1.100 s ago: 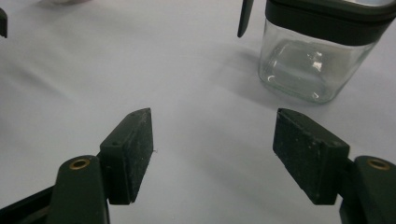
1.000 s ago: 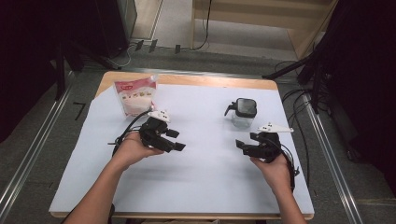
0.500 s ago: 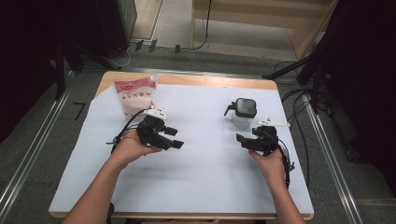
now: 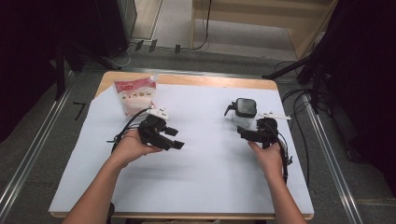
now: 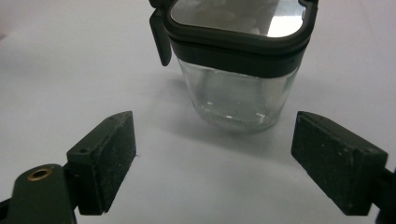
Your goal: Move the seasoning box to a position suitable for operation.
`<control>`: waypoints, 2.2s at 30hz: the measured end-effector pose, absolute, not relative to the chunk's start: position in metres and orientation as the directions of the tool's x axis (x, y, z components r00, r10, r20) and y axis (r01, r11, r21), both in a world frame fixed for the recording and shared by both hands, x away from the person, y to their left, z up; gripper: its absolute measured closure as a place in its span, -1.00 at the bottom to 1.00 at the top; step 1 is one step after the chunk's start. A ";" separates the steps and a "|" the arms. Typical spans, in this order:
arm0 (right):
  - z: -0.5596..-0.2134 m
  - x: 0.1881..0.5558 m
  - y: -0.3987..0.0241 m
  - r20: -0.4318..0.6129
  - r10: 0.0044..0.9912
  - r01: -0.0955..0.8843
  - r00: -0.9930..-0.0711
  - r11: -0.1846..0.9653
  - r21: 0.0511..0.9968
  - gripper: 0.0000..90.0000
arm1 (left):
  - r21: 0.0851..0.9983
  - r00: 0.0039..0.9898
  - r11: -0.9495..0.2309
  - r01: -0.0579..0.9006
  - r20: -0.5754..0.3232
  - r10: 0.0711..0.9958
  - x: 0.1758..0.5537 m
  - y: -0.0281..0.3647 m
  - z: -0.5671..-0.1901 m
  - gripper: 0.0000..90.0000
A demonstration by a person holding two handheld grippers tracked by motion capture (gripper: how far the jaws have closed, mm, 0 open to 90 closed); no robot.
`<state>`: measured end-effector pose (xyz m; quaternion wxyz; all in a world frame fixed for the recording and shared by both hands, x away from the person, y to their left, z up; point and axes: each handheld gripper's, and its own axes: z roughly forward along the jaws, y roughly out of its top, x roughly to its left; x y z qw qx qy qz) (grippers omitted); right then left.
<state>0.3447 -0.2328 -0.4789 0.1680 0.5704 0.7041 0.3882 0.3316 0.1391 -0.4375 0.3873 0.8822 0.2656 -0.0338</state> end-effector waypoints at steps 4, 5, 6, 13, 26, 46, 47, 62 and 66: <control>-0.476 0.351 -0.228 0.171 0.943 0.658 -0.286 0.063 0.751 -0.70 | 0.668 0.863 -0.565 0.484 -0.260 0.433 0.331 0.138 -0.438 -0.20; -0.476 0.351 -0.228 0.171 0.943 0.658 -0.286 0.063 0.751 -0.70 | 0.668 0.863 -0.565 0.484 -0.260 0.433 0.331 0.138 -0.438 -0.20; -0.475 0.355 -0.227 0.161 0.948 0.648 -0.275 0.059 0.759 -0.70 | 0.668 0.862 -0.562 0.488 -0.268 0.430 0.331 0.138 -0.438 -0.20; -0.479 0.367 -0.219 0.118 0.967 0.654 -0.228 0.062 0.754 -0.72 | 0.662 0.862 -0.568 0.489 -0.268 0.430 0.331 0.138 -0.440 -0.20; -0.493 0.389 -0.206 0.116 0.985 0.614 -0.130 -0.012 0.789 -0.75 | 0.675 0.854 -0.538 0.505 -0.299 0.426 0.335 0.143 -0.439 -0.20; -0.504 0.402 -0.199 0.075 0.994 0.542 -0.086 -0.017 0.840 -0.71 | 0.668 0.849 -0.539 0.513 -0.304 0.431 0.337 0.145 -0.441 -0.20; -0.503 0.402 -0.200 0.074 0.994 0.543 -0.084 -0.016 0.840 -0.69 | 0.667 0.848 -0.538 0.516 -0.305 0.434 0.337 0.145 -0.441 -0.20; -0.478 0.384 -0.199 0.077 0.977 0.517 -0.200 0.039 0.855 -0.67 | 0.659 0.827 -0.517 0.546 -0.329 0.456 0.340 0.145 -0.442 -0.21; -0.472 0.367 -0.182 0.073 0.953 0.496 -0.295 0.087 0.864 -0.67 | 0.656 0.820 -0.511 0.556 -0.333 0.465 0.340 0.147 -0.442 -0.21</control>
